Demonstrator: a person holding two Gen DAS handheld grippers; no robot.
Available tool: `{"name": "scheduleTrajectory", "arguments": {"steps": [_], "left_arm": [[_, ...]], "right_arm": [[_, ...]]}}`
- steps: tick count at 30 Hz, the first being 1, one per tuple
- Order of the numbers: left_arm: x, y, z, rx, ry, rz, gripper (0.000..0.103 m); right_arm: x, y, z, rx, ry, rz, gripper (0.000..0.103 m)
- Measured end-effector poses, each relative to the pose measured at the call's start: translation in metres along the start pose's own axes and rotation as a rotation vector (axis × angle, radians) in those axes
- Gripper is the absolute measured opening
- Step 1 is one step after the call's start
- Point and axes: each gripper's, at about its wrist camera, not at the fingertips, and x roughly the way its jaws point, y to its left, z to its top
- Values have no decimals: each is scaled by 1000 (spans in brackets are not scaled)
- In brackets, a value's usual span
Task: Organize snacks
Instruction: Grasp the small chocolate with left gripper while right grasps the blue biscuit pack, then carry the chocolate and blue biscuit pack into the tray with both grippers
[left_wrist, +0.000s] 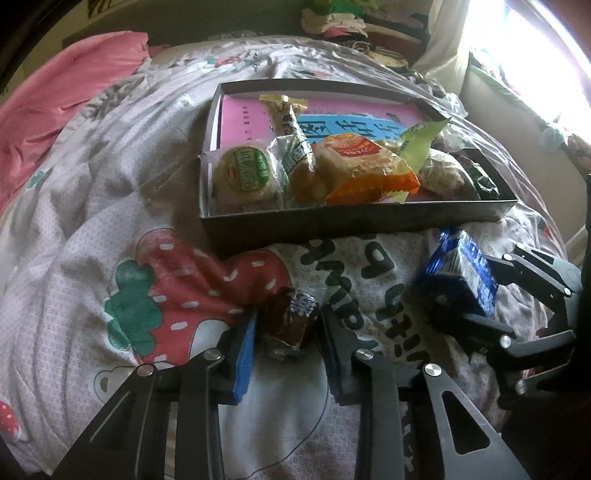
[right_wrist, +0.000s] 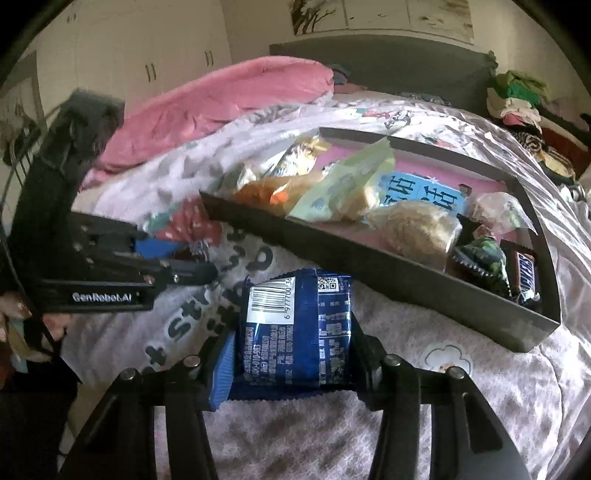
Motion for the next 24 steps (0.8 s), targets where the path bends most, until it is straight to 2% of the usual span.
{"name": "scheduleTrajectory", "arguments": {"steps": [6, 10, 16, 24], "left_arm": [[-3, 1, 0, -15, -3, -12, 31], [-11, 5, 2, -54, -10, -47, 27], [-35, 5, 14, -82, -71, -72, 27], [-57, -12, 40, -68, -147, -98, 27]], "right_arm": [[-10, -6, 6, 35, -46, 34, 52], [-18, -9, 9, 48, -78, 41, 52], [-35, -21, 15, 99, -151, 47, 52], [-58, -44, 21, 166, -242, -2, 52]]}}
